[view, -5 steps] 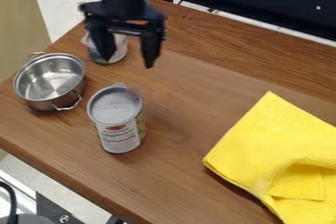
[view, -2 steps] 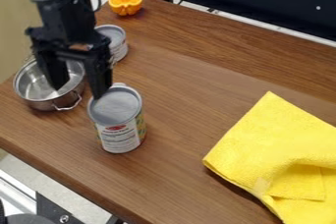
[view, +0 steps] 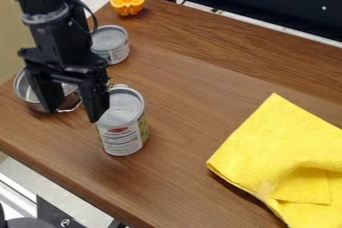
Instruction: Move the can to the top of the table
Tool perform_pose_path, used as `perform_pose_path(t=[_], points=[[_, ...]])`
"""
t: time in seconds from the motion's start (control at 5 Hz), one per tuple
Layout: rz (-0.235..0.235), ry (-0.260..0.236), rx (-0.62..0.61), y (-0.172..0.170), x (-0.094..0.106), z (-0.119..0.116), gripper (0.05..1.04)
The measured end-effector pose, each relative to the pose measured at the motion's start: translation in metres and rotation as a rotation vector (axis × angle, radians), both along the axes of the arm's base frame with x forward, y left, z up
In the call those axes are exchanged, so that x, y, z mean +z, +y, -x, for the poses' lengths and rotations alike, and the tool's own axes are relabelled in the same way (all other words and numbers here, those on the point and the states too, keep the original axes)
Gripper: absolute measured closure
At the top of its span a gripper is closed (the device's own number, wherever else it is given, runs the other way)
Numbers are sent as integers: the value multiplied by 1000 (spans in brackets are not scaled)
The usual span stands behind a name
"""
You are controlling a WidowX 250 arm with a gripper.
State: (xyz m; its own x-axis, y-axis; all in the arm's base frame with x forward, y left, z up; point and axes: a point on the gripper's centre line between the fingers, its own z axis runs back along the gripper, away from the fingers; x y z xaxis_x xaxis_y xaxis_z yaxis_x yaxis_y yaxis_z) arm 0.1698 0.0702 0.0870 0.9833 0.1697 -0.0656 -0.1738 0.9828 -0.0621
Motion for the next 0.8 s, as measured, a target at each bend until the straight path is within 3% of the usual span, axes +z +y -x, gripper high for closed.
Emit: perform_pose_path(t=[0.4,0.6,0.8], points=[[-8,-39,9,-12,-21,1,87],[2,-29,11,-16,-26,-2,87],[-19,-64,32,-21,-36,-16,87]])
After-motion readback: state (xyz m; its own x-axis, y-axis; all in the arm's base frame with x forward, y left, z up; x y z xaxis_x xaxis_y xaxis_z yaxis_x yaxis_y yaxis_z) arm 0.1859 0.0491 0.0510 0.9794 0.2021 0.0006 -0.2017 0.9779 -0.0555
